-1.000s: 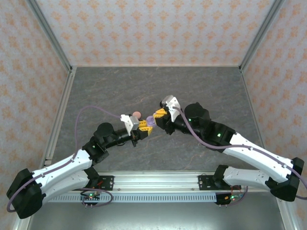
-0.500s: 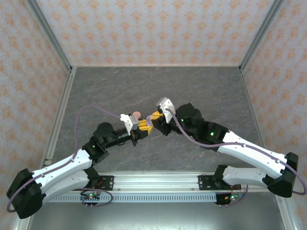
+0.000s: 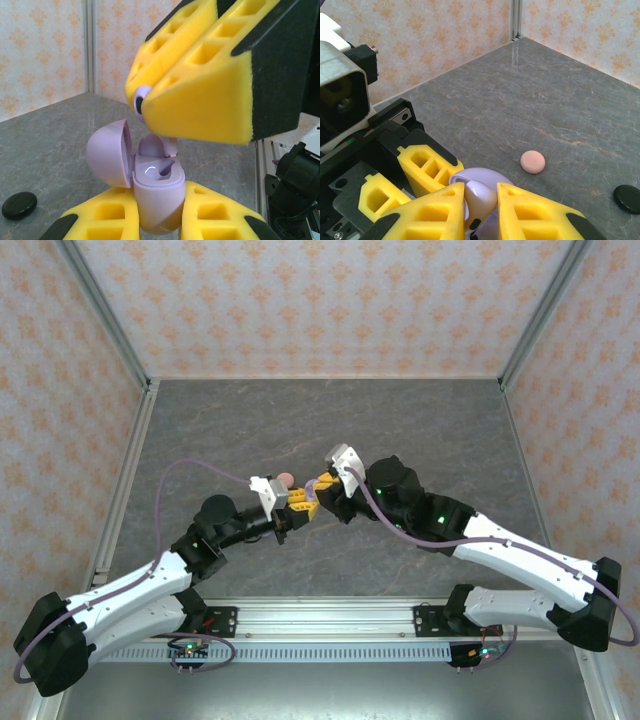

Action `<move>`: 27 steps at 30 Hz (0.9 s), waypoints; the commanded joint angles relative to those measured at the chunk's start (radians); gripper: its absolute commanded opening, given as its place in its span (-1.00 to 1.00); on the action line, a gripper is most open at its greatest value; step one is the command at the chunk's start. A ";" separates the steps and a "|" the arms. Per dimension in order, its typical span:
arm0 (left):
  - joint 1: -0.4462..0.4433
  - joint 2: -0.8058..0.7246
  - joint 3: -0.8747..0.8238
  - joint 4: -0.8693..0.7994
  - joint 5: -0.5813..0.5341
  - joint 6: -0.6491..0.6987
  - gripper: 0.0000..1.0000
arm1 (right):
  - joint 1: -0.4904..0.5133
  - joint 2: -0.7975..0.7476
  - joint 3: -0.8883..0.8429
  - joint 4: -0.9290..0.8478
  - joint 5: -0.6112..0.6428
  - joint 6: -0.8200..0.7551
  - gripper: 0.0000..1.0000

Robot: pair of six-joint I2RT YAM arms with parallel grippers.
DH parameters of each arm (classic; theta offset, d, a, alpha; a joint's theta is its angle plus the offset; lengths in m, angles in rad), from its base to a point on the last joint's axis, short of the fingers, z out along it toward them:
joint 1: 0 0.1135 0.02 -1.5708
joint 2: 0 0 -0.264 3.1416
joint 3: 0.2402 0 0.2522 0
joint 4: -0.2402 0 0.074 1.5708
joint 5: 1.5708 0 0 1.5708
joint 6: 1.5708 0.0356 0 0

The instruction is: Insert the wireless bluetooth earbuds into the charging case

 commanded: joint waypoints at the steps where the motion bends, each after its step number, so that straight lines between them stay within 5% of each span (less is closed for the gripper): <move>1: -0.006 -0.007 0.037 0.048 -0.002 -0.011 -1.00 | 0.007 0.003 -0.016 0.008 0.031 -0.013 -0.61; 14: -0.006 -0.007 0.039 0.048 -0.004 -0.016 -1.00 | 0.007 0.005 -0.020 -0.003 0.010 -0.015 -0.59; 23: -0.005 0.000 0.036 0.034 -0.004 -0.009 -1.00 | 0.008 0.004 0.025 -0.025 -0.008 0.018 -0.34; 27: -0.005 0.001 0.031 0.034 -0.007 -0.005 -1.00 | 0.006 -0.021 0.053 -0.024 0.014 0.038 -0.07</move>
